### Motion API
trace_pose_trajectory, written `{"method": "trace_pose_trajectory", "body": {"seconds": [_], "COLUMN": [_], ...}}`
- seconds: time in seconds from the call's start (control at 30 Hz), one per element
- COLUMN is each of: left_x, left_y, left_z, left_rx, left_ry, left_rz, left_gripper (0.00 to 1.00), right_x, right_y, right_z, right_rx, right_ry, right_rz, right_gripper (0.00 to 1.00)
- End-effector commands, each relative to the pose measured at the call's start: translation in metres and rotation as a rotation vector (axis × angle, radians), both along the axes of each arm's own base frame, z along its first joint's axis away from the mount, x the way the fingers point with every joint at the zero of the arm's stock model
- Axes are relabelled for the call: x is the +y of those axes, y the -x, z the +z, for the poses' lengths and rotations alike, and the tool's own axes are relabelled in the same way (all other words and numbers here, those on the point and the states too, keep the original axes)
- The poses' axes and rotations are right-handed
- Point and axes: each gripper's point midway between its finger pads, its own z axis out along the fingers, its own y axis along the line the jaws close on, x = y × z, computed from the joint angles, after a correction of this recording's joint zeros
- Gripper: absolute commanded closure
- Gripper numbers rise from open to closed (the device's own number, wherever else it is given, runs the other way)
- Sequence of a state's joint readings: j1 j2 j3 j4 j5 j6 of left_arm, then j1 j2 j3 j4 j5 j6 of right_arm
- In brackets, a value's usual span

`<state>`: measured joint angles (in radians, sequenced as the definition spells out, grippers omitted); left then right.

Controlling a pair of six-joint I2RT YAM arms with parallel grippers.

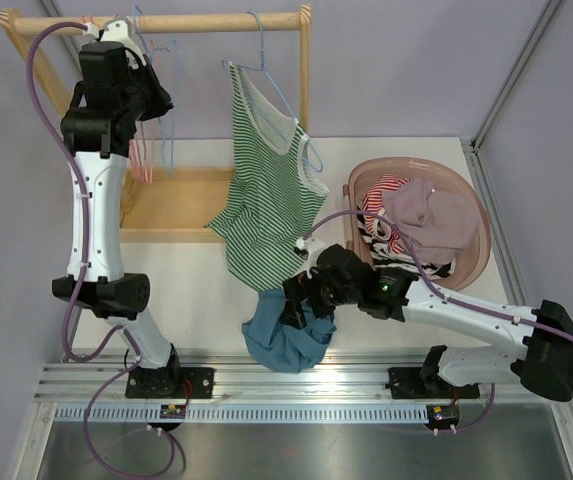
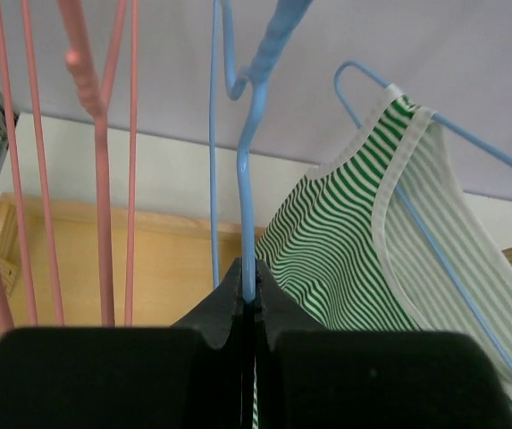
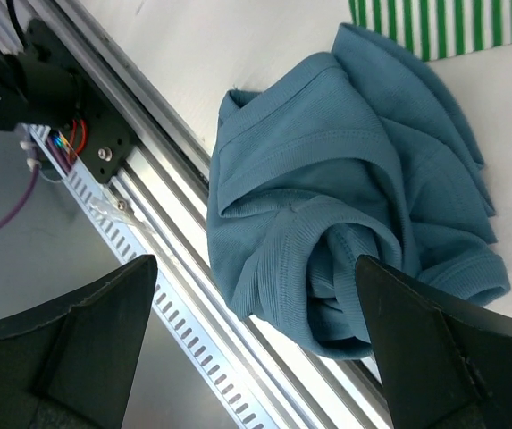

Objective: Remove the tank top from the hanger

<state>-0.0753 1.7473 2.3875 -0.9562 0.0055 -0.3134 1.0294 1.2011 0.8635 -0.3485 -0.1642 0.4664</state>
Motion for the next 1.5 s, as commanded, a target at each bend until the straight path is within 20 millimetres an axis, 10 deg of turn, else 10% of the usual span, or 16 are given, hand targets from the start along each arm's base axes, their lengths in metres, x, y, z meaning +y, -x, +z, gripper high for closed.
{"method": "trace_pose_trajectory", "body": {"seconds": [0.0, 0.1, 0.23, 0.43, 0.73, 0.87, 1.1, 1.47], "left_x": [-0.005, -0.002, 0.000, -0.004, -0.007, 0.007, 0.008, 0.008], "left_y": [0.003, 0.003, 0.012, 0.036, 0.108, 0.134, 0.177, 0.214], "left_z": [0.004, -0.009, -0.010, 0.005, 0.028, 0.029, 0.008, -0.030], "left_rx": [-0.005, 0.031, 0.038, 0.008, -0.111, -0.144, -0.190, -0.316], "left_ry": [0.006, -0.001, -0.011, -0.017, 0.005, -0.031, -0.042, 0.033], "left_rz": [-0.058, -0.053, -0.052, -0.093, -0.121, -0.064, -0.075, -0.052], "left_gripper": [1.00, 1.00, 0.76, 0.01, 0.01, 0.01, 0.01, 0.01], "right_x": [0.022, 0.028, 0.036, 0.031, 0.017, 0.017, 0.035, 0.003], "right_y": [-0.001, -0.002, -0.011, -0.024, 0.008, 0.027, 0.023, -0.011], "right_z": [0.010, -0.007, -0.027, -0.070, -0.140, -0.160, -0.112, 0.008], "right_rx": [-0.083, -0.072, -0.081, -0.081, -0.023, 0.004, -0.059, -0.279], "right_ry": [0.001, 0.064, 0.123, 0.365, 0.651, 0.690, 0.529, 0.420], "right_rz": [0.036, 0.027, -0.016, -0.078, 0.000, 0.059, 0.058, -0.109], "right_gripper": [0.01, 0.01, 0.01, 0.01, 0.00, 0.25, 1.00, 1.00]}}
